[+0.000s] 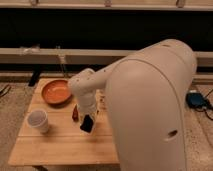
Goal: Place the eraser on the white sponge
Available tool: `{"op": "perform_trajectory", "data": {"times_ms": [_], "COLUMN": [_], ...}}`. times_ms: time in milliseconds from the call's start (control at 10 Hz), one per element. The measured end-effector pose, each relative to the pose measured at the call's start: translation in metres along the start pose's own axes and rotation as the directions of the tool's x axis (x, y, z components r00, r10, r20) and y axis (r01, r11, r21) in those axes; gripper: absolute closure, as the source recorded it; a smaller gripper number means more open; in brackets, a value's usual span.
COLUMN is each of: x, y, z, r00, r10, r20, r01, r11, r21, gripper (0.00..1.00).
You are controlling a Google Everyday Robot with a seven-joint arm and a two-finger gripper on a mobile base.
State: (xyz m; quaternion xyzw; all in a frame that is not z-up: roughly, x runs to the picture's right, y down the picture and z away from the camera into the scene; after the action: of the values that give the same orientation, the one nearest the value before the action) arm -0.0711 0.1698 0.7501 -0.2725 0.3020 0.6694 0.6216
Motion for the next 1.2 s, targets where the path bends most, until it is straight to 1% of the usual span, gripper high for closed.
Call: {"op": "perform_trajectory", "data": {"times_ms": [200, 400, 600, 800, 900, 1100, 1200], "x": [0.000, -0.005, -0.021, -0.034, -0.037, -0.033, -0.027], "y": [-0.034, -0.079, -0.129, -0.159, -0.169, -0.169, -0.165], "z": [0.003, 0.009, 0.012, 0.016, 0.019, 0.023, 0.025], "r00": [0.999, 0.995, 0.990, 0.988, 0.987, 0.988, 0.988], "r10": [0.052, 0.101, 0.138, 0.154, 0.156, 0.148, 0.144], "r20": [-0.003, -0.009, -0.018, -0.026, -0.033, -0.045, -0.052], "r01": [-0.052, -0.101, -0.138, -0.153, -0.156, -0.147, -0.143], "r11": [0.999, 0.995, 0.990, 0.988, 0.988, 0.989, 0.989], "r21": [0.006, 0.009, 0.013, 0.015, 0.017, 0.022, 0.024], "gripper": [1.00, 1.00, 1.00, 1.00, 1.00, 1.00, 1.00]}}
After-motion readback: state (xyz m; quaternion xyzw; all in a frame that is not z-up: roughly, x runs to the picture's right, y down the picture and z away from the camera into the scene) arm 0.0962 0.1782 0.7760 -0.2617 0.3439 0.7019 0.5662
